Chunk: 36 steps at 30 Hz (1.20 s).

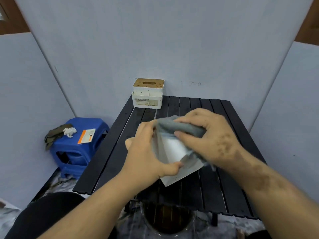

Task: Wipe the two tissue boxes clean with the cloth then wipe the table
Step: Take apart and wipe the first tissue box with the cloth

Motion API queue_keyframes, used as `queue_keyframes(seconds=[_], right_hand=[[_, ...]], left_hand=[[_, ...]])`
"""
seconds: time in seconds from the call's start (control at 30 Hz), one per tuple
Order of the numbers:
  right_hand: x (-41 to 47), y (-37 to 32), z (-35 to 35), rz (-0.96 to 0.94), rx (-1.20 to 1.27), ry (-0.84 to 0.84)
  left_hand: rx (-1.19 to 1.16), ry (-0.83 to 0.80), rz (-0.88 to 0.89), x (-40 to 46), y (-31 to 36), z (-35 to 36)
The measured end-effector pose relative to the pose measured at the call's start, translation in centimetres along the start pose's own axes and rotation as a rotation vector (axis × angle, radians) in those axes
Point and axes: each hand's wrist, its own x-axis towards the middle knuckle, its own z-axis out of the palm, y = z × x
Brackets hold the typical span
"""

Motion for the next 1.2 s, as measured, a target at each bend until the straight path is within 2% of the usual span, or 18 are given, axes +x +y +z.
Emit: queue_keyframes(seconds=[0.07, 0.13, 0.2, 0.27, 0.37, 0.43, 0.5, 0.6, 0.63, 0.7, 0.77, 0.83, 0.9, 0.93, 1.03, 1.07, 1.13, 1.2], right_hand=[[0.3, 2.1, -1.7, 0.168, 0.078, 0.105], [0.1, 4.1, -3.2, 0.310, 0.055, 0.211], [-0.3, 4.9, -3.1, 0.329, -0.009, 0.269], [-1.1, 3.9, -1.7, 0.197, -0.120, 0.260], [-2.3, 1.4, 0.6, -0.123, -0.183, 0.079], [-2.4, 1.5, 0.2, -0.182, -0.142, -0.003], [-2.4, 2.8, -1.6, -0.061, -0.029, 0.052], [-2.6, 4.9, -3.5, 0.236, 0.123, 0.240], [-2.7, 5.2, -3.5, 0.283, 0.127, 0.279], [-3.1, 4.8, -2.1, 0.192, -0.034, 0.279], [-3.7, 2.8, 0.0, -0.044, -0.186, 0.168], [-4.0, 1.2, 1.6, -0.219, -0.205, 0.035], [-3.5, 1.5, 1.3, -0.260, -0.214, 0.018], [-3.2, 2.2, 0.6, -0.213, -0.188, 0.074], [-2.4, 4.8, -2.3, 0.185, 0.052, 0.255], [-2.2, 5.3, -2.7, 0.265, 0.064, 0.302], [-2.2, 5.3, -2.0, 0.267, -0.093, 0.372], [-2.2, 4.0, 0.0, 0.113, -0.226, 0.353]], left_hand=[[0.043, -0.019, -0.051, 0.1, -0.2, -0.1], [0.058, -0.034, -0.066, 0.2, -0.5, -0.1], [0.062, -0.051, -0.063, 0.1, -0.5, -0.2], [0.071, -0.046, -0.064, 0.1, -0.6, -0.3], [0.058, -0.029, -0.064, 0.1, -1.0, -0.3], [0.068, -0.038, -0.057, 0.1, -1.3, -0.3], [0.076, -0.043, -0.060, 0.1, -1.3, -0.4], [0.092, -0.057, -0.060, 0.0, -1.2, -0.4], [0.103, -0.060, -0.058, 0.0, -1.2, -0.4], [0.121, -0.063, -0.060, 0.0, -1.2, -0.4], [0.111, -0.052, -0.059, -0.2, -1.3, -0.3], [0.076, -0.037, -0.046, -0.3, -1.4, -0.1], [0.079, -0.028, -0.042, -0.5, -1.3, -0.1], [0.089, -0.028, -0.044, -0.5, -1.2, 0.0], [0.119, -0.034, -0.051, -0.6, -0.9, 0.2], [0.131, -0.033, -0.046, -0.7, -0.9, 0.2], [0.149, -0.033, -0.038, -0.8, -0.8, 0.4], [0.171, -0.035, -0.018, -1.0, -0.6, 0.6]])
